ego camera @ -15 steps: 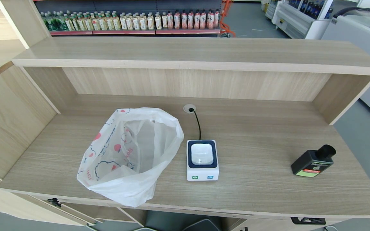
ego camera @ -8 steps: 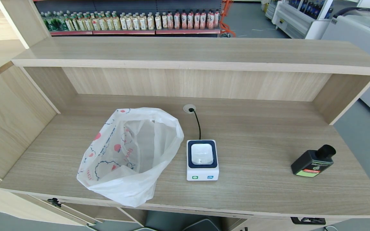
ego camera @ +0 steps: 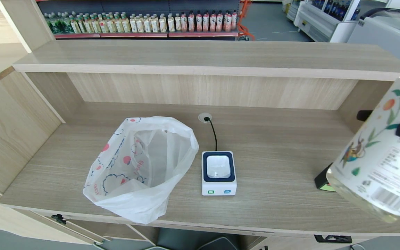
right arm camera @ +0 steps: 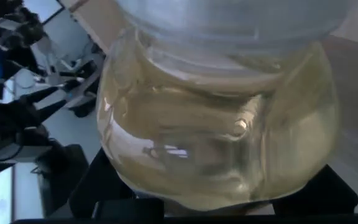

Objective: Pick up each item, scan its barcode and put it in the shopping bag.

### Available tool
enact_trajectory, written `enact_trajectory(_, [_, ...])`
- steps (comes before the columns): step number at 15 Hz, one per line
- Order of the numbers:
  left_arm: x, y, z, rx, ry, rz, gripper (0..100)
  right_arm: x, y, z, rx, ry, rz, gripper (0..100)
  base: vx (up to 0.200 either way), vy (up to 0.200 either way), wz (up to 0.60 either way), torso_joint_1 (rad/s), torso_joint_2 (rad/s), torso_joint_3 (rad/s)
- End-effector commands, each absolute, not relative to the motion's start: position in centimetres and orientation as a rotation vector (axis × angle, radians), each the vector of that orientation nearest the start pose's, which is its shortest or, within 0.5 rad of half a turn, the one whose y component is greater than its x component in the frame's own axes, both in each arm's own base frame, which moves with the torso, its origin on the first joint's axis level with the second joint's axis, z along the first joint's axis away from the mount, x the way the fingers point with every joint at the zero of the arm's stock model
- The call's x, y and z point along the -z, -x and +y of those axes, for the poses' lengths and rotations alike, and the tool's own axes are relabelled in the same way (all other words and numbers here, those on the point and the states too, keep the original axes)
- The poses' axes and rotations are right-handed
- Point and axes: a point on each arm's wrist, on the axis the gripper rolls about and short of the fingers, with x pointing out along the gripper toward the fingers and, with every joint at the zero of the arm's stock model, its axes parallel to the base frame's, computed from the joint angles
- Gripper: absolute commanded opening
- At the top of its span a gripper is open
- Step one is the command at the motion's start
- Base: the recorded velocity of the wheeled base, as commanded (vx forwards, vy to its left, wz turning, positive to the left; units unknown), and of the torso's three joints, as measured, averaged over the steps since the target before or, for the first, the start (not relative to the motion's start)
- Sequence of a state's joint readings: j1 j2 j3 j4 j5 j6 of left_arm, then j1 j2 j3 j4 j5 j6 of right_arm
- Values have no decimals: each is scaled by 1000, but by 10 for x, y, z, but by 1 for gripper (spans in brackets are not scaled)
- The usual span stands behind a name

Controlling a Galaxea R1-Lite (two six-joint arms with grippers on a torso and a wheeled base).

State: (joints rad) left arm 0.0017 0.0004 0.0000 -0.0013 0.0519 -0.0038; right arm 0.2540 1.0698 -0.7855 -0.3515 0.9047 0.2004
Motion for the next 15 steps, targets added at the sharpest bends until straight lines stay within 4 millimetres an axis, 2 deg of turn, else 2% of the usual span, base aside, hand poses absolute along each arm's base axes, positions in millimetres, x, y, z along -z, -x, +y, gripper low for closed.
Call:
enact_trajectory(1, [-76, 23, 1, -54, 5, -2, 100, -255, -161, 49, -547, 197, 198, 0, 0, 0, 0, 0, 0, 0])
enact_trajectory(2, [-76, 23, 1, -54, 5, -2, 100, -248, -156, 50, -544, 206, 168, 0, 0, 0, 0, 0, 0, 0])
enact_trajectory(5, [-76, 23, 1, -54, 5, -2, 100, -240, -157, 47, -412, 417, 79, 0, 0, 0, 0, 0, 0, 0])
enact_trajectory(7, [-76, 23, 1, -54, 5, -2, 100, -227, -154, 50, -436, 526, 75, 0, 0, 0, 0, 0, 0, 0])
enact_trajectory(10, [-76, 23, 1, -54, 5, -2, 100, -226, -151, 50, -444, 722, -11, 0, 0, 0, 0, 0, 0, 0])
enact_trajectory(13, [-76, 23, 1, -54, 5, -2, 100, -229, -148, 34, -350, 875, -29, 0, 0, 0, 0, 0, 0, 0])
enact_trajectory(15, [-76, 23, 1, -54, 5, -2, 100, -220, -140, 29, -349, 880, -10, 0, 0, 0, 0, 0, 0, 0])
